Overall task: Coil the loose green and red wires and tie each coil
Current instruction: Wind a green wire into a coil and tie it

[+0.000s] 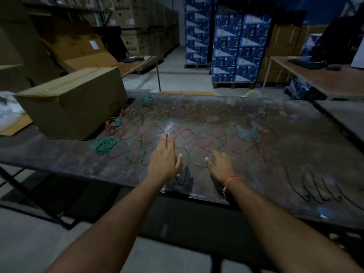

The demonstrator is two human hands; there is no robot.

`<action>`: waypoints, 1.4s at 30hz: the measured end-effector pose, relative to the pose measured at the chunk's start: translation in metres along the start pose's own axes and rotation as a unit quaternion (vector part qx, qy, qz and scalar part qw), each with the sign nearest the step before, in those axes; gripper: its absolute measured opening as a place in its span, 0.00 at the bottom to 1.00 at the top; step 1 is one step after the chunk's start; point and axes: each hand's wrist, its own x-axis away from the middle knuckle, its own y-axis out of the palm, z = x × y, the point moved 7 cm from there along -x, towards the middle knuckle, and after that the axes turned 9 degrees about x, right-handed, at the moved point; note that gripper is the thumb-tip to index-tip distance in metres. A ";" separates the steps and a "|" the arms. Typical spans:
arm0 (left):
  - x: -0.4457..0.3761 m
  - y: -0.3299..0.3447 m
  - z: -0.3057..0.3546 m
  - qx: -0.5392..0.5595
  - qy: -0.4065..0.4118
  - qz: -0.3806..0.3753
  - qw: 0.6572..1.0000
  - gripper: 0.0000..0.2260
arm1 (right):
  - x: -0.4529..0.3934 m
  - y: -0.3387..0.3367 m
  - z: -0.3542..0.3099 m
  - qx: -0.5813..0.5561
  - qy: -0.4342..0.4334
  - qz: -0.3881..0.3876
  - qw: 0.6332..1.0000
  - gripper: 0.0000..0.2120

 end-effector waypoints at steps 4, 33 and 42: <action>-0.012 0.009 -0.037 0.008 -0.020 -0.024 0.999 0.26 | -0.021 0.020 -0.012 -0.023 0.060 -0.021 0.998 0.32; 0.026 0.050 -0.046 0.297 -0.115 -0.060 0.946 0.24 | 0.052 0.019 0.021 -0.381 0.202 0.129 0.893 0.15; -0.017 -0.022 -0.135 0.100 -0.172 0.099 0.975 0.20 | 0.066 -0.017 0.032 -0.389 0.161 0.112 0.900 0.10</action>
